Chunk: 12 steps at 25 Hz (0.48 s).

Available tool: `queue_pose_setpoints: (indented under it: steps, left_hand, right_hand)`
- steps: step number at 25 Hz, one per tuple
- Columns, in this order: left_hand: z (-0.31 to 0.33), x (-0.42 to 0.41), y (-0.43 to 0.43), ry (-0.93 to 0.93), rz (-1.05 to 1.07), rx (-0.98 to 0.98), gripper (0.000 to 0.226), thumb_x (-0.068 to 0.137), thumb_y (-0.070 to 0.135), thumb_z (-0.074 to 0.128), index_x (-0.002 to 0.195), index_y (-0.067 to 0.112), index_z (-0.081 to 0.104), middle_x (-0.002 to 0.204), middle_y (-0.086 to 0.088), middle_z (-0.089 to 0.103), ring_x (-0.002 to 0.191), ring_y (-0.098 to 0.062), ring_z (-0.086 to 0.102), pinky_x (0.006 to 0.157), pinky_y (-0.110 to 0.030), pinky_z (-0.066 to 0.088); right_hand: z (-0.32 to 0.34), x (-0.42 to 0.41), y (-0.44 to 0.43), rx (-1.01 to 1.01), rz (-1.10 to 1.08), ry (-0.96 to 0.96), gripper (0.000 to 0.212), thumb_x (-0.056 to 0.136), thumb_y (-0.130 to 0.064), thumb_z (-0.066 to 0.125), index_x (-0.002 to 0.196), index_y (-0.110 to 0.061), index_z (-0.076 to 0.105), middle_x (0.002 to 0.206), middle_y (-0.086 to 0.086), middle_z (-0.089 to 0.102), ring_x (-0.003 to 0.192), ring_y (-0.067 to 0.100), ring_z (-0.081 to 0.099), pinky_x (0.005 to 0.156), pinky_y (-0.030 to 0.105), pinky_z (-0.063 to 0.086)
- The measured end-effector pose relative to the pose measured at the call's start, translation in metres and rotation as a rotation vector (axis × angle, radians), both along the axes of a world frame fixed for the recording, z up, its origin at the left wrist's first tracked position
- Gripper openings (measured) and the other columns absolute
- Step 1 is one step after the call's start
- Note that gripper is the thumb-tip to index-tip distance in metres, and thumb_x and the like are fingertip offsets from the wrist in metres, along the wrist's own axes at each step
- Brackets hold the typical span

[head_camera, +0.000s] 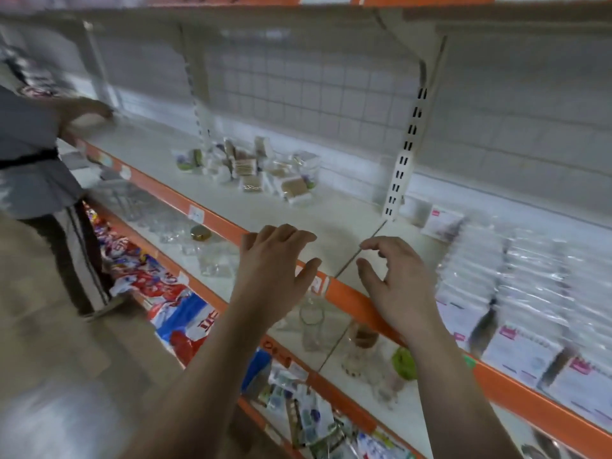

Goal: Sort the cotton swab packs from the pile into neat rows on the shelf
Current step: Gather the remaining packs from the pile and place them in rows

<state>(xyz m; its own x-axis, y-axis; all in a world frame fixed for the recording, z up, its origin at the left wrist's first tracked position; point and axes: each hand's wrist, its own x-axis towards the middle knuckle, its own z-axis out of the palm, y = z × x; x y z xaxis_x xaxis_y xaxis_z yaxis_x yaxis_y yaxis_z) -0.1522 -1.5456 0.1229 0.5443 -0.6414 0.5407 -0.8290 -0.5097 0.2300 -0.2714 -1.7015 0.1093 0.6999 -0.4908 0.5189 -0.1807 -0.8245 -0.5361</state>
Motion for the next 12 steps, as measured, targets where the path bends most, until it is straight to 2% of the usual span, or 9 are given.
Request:
queue_pose_setpoints:
  steps: [3,6,9,11,12]
  left_hand:
    - [-0.007,0.037,0.028,0.029,0.05,-0.001,0.036,0.088,0.039,0.057,0.121,0.025,0.061,0.114,0.005,0.063,0.109,-0.02,0.055,0.093,-0.04,0.033]
    - [-0.015,0.065,0.04,0.06,0.078,-0.013,0.036,0.089,0.038,0.057,0.122,0.025,0.06,0.117,0.004,0.062,0.112,-0.02,0.053,0.094,-0.04,0.031]
    - [-0.026,0.094,0.04,0.119,0.082,-0.016,0.036,0.09,0.04,0.054,0.124,0.027,0.058,0.121,0.008,0.06,0.117,-0.016,0.05,0.098,-0.038,0.028]
    - [-0.032,0.119,0.035,0.14,0.073,-0.016,0.036,0.09,0.039,0.054,0.124,0.028,0.058,0.12,0.008,0.06,0.117,-0.015,0.049,0.099,-0.039,0.027]
    - [-0.034,0.132,0.032,0.146,0.068,-0.017,0.036,0.09,0.039,0.054,0.124,0.028,0.058,0.12,0.008,0.06,0.118,-0.016,0.049,0.1,-0.039,0.028]
  right_hand:
    - [-0.008,0.045,0.021,0.015,0.045,0.027,0.02,0.086,-0.02,0.061,0.106,-0.023,0.061,0.108,-0.006,0.058,0.102,0.016,0.053,0.077,0.018,0.032]
    - [-0.014,0.08,0.03,0.025,0.071,0.041,0.019,0.087,-0.021,0.059,0.107,-0.023,0.061,0.109,-0.006,0.058,0.104,0.015,0.053,0.081,0.021,0.038]
    - [-0.019,0.116,0.029,0.048,0.078,0.044,0.019,0.089,-0.021,0.059,0.107,-0.022,0.061,0.109,-0.01,0.055,0.102,0.01,0.051,0.076,0.007,0.034]
    - [-0.022,0.145,0.023,0.074,0.075,0.037,0.019,0.088,-0.022,0.059,0.107,-0.023,0.061,0.109,-0.011,0.055,0.102,0.01,0.051,0.075,0.009,0.035]
    - [-0.023,0.16,0.018,0.085,0.071,0.03,0.019,0.088,-0.022,0.059,0.107,-0.023,0.061,0.109,-0.01,0.055,0.103,0.011,0.051,0.077,0.014,0.038]
